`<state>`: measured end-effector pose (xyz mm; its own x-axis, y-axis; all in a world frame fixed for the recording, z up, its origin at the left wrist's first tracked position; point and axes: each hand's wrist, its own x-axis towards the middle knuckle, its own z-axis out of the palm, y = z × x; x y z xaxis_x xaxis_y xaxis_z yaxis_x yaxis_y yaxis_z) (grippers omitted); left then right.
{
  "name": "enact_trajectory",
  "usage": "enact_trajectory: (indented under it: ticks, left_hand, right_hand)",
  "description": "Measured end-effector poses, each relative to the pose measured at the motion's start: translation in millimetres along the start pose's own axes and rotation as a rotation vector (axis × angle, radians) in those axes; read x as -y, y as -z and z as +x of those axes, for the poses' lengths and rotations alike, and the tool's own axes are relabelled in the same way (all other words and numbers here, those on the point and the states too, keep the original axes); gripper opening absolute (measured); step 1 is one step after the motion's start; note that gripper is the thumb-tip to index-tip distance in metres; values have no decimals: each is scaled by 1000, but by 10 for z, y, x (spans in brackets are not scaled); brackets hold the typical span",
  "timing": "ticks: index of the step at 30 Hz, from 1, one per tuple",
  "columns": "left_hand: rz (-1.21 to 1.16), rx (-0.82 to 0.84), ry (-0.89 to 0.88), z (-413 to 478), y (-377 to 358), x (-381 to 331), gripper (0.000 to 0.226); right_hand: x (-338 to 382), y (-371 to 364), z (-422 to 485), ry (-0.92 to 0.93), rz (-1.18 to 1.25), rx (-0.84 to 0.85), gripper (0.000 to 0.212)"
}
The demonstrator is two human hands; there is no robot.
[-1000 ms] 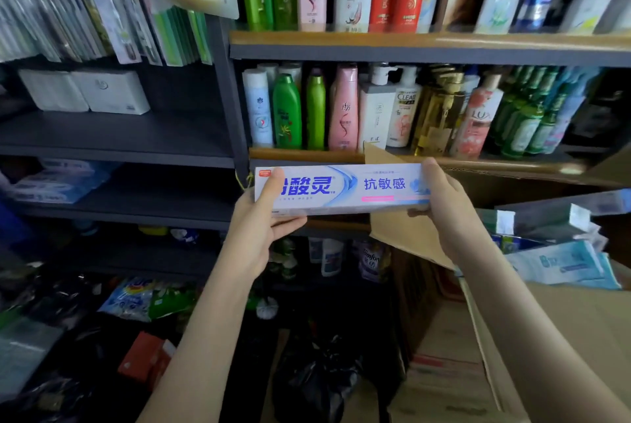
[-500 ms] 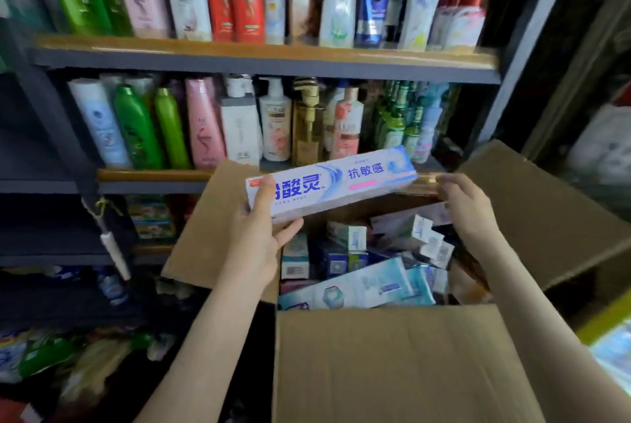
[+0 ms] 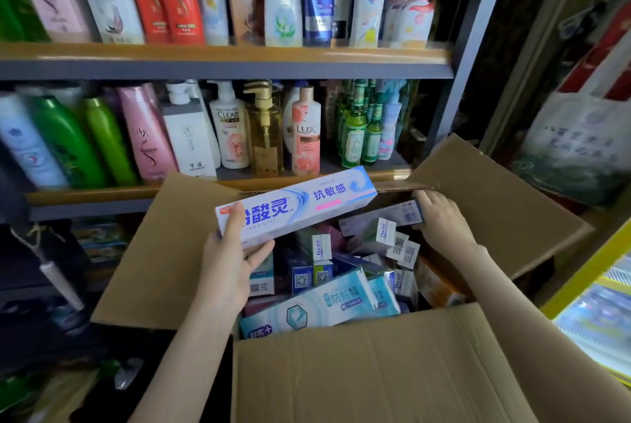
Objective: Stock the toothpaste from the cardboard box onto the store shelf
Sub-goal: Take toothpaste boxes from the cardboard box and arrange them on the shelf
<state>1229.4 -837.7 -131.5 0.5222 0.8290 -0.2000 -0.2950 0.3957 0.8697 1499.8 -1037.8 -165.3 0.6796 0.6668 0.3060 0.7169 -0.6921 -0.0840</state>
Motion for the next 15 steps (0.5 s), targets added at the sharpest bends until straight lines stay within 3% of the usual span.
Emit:
enact_trajectory:
  ticks: [3, 6, 9, 12, 15]
  left_hand:
    - [-32, -9, -12, 2, 3, -22, 28]
    - [-69, -12, -21, -7, 4, -18, 30]
    - [-102, -24, -18, -24, 2, 8, 34]
    - [-141, -26, -18, -74, -18, 24, 33]
    - [-188, -30, -31, -128, -39, 0, 33]
  right_hand:
    - [7, 91, 7, 84, 73, -29, 54]
    - [138, 199, -75, 70, 347, -191, 53]
    - [259, 350, -158, -48, 570, -465, 47]
    - [317, 595, -240, -274, 787, -592, 40]
    - [402, 794, -313, -387, 944, -663, 30]
